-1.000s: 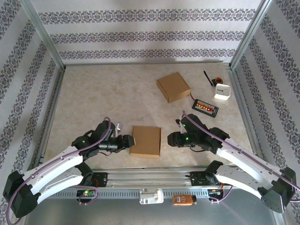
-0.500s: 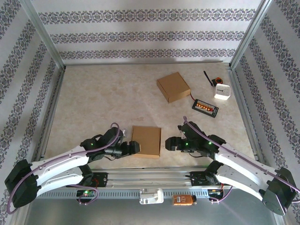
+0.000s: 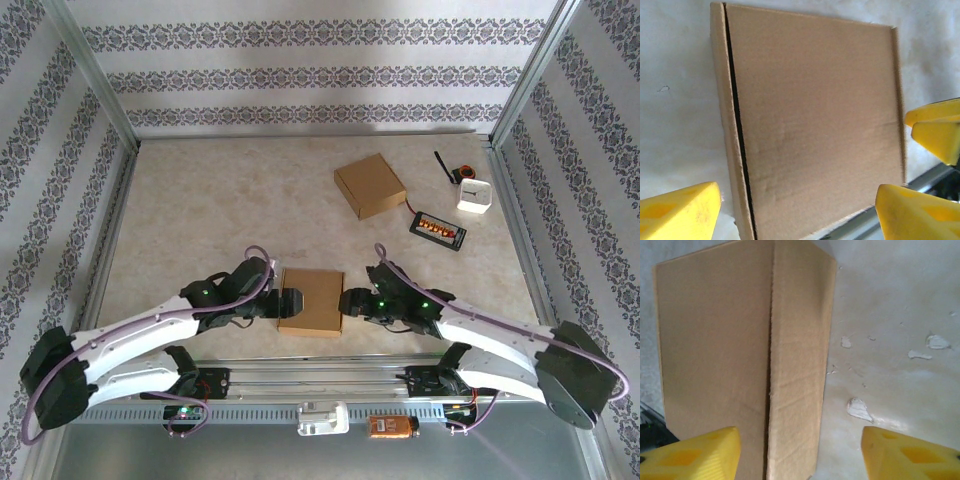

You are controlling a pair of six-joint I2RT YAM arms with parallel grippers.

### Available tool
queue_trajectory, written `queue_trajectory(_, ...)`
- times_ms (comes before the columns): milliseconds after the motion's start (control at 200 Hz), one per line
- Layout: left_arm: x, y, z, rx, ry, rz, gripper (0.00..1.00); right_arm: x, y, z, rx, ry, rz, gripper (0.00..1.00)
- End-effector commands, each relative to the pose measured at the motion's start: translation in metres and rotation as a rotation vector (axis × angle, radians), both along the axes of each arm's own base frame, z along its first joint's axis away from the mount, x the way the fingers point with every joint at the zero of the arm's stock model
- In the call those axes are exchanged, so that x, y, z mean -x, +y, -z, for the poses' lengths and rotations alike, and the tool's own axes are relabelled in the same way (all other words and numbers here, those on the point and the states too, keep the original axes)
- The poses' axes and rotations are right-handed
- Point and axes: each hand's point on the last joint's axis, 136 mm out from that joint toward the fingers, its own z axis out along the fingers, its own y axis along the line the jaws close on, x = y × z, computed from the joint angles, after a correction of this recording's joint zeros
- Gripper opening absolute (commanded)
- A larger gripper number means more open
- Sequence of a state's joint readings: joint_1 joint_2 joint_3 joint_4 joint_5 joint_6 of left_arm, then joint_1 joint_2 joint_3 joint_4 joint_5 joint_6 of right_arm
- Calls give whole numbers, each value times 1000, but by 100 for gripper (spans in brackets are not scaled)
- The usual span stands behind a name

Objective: Fold the paper box

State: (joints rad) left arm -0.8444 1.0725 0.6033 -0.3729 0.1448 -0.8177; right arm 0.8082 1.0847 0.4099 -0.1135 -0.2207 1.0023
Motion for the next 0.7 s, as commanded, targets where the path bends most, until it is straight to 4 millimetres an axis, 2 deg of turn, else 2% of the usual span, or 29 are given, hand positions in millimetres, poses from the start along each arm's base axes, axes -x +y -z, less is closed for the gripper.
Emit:
queue_trajectory(0,-9,-13,7,-5,-4,23,76,-17,20,-12,-51,-49,22,57)
queue_trajectory(220,-13,-42,17,94,61,32,56,-22,42,-9,-55,-37,-11,39)
queue_trajectory(395,-29,-34,21,78,37,-29,52,-45,47,-13,-17,-94,21,31)
queue_trajectory(525,-60,-21,20,95,-5,-85,52,-74,51,-13,15,-122,59,31)
queue_trajectory(695,-122,-6,17,108,-70,-129,51,-141,63,-25,5,-206,108,31)
